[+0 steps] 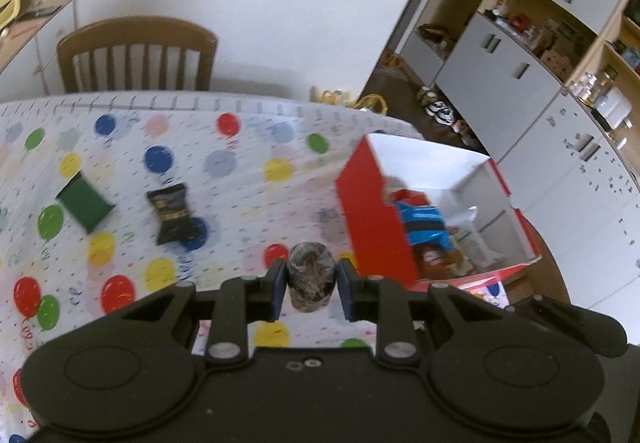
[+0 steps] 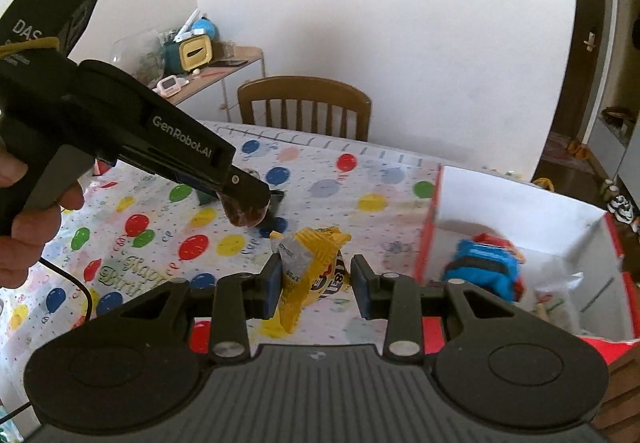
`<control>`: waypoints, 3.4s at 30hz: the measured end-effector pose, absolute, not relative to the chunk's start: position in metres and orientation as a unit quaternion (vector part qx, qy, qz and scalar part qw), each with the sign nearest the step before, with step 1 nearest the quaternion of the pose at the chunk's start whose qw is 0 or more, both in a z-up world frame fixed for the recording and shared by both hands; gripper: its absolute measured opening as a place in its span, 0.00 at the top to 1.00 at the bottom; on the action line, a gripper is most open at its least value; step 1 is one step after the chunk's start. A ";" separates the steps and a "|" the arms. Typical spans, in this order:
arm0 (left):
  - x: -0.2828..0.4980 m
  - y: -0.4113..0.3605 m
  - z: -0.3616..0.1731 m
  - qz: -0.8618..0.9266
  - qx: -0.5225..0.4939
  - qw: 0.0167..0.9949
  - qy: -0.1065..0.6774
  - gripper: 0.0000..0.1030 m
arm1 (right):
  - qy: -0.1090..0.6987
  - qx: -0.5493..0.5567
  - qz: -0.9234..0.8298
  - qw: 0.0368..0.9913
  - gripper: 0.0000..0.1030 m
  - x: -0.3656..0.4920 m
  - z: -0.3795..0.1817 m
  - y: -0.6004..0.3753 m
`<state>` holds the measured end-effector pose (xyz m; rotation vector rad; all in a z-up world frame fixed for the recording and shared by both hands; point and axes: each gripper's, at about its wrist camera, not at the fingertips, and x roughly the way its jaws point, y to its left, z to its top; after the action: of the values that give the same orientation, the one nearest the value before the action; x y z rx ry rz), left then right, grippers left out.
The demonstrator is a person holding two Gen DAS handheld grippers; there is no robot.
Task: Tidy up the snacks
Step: 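Carry the foil chocolate and M&M's bag over the box and lower them, then open both tools to release the foil chocolate and M&M's bag into the box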
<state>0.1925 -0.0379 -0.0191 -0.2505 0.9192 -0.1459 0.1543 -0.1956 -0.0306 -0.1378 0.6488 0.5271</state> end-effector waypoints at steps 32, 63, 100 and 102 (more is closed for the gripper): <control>0.253 -0.222 -0.045 -0.089 -0.057 0.877 0.470 0.76 | 0.346 -0.052 0.158 0.923 0.65 0.249 -0.064 -0.389; 0.335 -0.290 -0.128 -0.100 -0.001 0.840 0.534 0.76 | 0.412 -0.116 0.174 0.887 0.64 0.323 -0.130 -0.393; 0.281 -0.254 -0.067 -0.090 -0.020 0.879 0.467 0.38 | 0.369 -0.081 0.187 0.907 0.42 0.279 -0.070 -0.397; 0.276 -0.249 -0.061 -0.088 -0.018 0.883 0.460 0.32 | 0.366 -0.077 0.191 0.908 0.41 0.275 -0.065 -0.392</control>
<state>0.2764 -0.2485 -0.0613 -0.0371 0.9579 -0.1828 0.2748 -0.3922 -0.0646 -0.1591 0.7557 0.3939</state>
